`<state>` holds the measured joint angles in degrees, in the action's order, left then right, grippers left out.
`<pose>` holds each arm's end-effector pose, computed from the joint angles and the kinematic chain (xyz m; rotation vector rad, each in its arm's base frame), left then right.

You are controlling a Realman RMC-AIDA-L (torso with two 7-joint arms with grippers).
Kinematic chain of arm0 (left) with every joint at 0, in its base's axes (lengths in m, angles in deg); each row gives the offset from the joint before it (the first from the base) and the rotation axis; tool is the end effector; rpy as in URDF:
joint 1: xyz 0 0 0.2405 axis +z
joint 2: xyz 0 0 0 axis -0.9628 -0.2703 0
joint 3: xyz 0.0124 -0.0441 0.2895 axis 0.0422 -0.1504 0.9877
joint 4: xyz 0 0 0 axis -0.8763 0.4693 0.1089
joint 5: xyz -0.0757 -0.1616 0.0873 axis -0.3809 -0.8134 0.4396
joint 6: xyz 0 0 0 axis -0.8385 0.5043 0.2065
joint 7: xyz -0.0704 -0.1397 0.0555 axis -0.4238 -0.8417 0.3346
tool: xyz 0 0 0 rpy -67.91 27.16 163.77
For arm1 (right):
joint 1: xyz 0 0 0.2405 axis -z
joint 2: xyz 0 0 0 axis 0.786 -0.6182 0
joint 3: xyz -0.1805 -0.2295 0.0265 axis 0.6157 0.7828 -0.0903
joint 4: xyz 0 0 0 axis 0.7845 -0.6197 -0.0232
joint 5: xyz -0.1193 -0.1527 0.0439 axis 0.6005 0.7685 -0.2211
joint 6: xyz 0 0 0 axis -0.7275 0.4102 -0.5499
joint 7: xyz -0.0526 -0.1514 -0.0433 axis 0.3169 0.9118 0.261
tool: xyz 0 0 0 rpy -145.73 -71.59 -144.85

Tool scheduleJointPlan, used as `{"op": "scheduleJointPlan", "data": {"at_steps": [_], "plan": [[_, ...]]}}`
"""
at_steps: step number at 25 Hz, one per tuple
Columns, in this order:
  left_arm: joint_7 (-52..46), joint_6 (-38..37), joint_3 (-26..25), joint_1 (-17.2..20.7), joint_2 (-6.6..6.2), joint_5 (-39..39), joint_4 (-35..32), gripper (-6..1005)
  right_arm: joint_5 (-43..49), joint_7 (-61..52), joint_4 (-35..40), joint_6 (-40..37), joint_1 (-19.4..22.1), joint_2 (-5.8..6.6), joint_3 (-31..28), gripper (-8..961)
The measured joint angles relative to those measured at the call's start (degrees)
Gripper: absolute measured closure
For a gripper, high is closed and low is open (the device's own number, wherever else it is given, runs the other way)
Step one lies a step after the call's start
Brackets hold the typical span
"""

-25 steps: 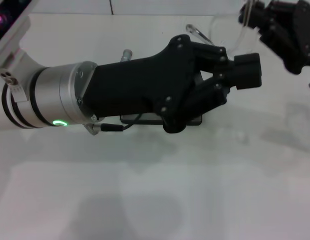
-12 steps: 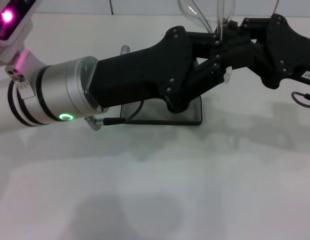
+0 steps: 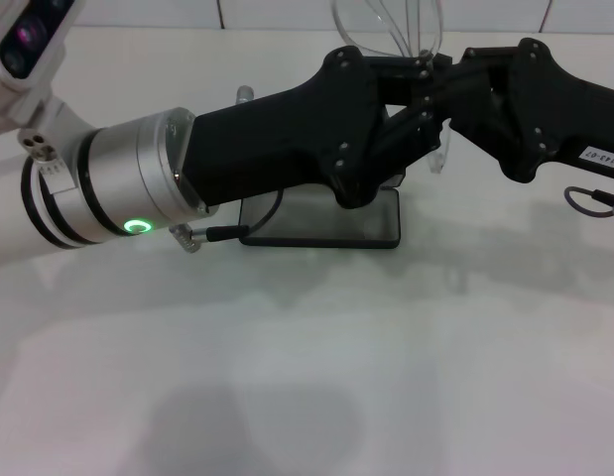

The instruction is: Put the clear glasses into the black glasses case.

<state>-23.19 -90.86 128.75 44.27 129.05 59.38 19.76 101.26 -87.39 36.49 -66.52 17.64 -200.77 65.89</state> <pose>-0.1313 0.3045 -0.0443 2.5798 0.1990 1.6580 0.1689 0.3417 -0.0127 -2.6051 0.0735 1.5002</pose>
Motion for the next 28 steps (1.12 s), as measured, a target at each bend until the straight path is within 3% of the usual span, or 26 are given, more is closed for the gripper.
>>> {"op": "scheduleJointPlan", "data": {"at_steps": [13, 18, 19, 22, 23, 27, 28], "plan": [[-0.11, 0.53, -0.68, -0.19, -0.24, -0.95, 2.70, 938, -0.30, 0.41, 0.02, 0.88, 0.19, 0.28, -0.40, 885], [2.46, -1.90, -0.71, 1.97, -1.28, -0.19, 3.51, 938, -0.55, 0.28, 1.32, -0.30, 3.31, 0.49, -6.42, 885], [4.34, -3.90, -0.74, 3.33, -1.89, -0.09, 4.12, 937, -0.51, -0.67, 3.80, -0.94, 5.80, 0.61, -9.93, 885], [6.49, -6.28, -1.40, 6.21, -3.86, 0.27, 4.68, 937, 0.24, -3.56, 8.99, -1.17, 9.14, 1.07, -11.71, 884], [6.58, -6.34, -2.06, 7.05, -4.59, 0.75, 4.69, 937, 3.27, -7.72, 15.35, -0.72, 11.28, 1.48, -11.53, 884], [6.68, -6.46, -7.35, 9.84, -6.46, 4.36, 4.66, 937, 9.48, -14.10, 23.94, -0.04, 12.82, 1.74, -11.62, 884], [6.50, -6.57, -9.20, 10.29, -6.69, 5.59, 4.55, 937, 19.19, -23.53, 35.42, 0.74, 13.86, 1.50, -11.49, 884]]}}
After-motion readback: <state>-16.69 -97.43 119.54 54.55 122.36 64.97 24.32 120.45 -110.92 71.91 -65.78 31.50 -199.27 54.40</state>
